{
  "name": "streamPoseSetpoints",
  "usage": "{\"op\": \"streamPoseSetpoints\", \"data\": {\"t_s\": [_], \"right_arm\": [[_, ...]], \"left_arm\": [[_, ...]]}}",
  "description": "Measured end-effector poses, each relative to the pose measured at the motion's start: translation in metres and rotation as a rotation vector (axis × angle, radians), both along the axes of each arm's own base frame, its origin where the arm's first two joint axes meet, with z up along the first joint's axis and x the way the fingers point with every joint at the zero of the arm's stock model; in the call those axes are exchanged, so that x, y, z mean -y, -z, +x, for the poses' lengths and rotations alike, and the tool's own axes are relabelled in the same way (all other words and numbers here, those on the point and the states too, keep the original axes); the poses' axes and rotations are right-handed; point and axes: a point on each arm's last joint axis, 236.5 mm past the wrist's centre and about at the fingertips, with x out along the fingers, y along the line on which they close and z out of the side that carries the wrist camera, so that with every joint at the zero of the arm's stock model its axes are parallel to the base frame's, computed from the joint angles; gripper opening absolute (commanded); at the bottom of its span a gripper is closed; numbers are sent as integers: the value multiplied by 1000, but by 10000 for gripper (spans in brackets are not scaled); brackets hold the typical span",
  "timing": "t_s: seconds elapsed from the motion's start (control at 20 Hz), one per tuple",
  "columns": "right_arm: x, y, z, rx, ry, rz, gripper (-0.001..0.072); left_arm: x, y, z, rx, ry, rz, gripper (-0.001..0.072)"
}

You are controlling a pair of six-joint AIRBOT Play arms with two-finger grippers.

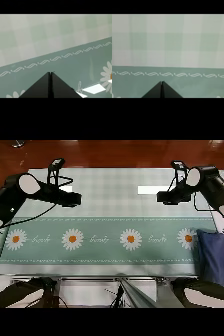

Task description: Fold the shirts.

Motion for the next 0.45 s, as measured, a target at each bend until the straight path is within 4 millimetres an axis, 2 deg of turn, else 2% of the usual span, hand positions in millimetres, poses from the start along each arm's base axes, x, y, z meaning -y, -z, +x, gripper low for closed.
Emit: {"op": "streamPoseSetpoints", "data": {"t_s": [0.45], "right_arm": [[0,2,-2,-11,3,-1,21]], "left_arm": [[-1,3,-1,-4,-1,4,27]]}}
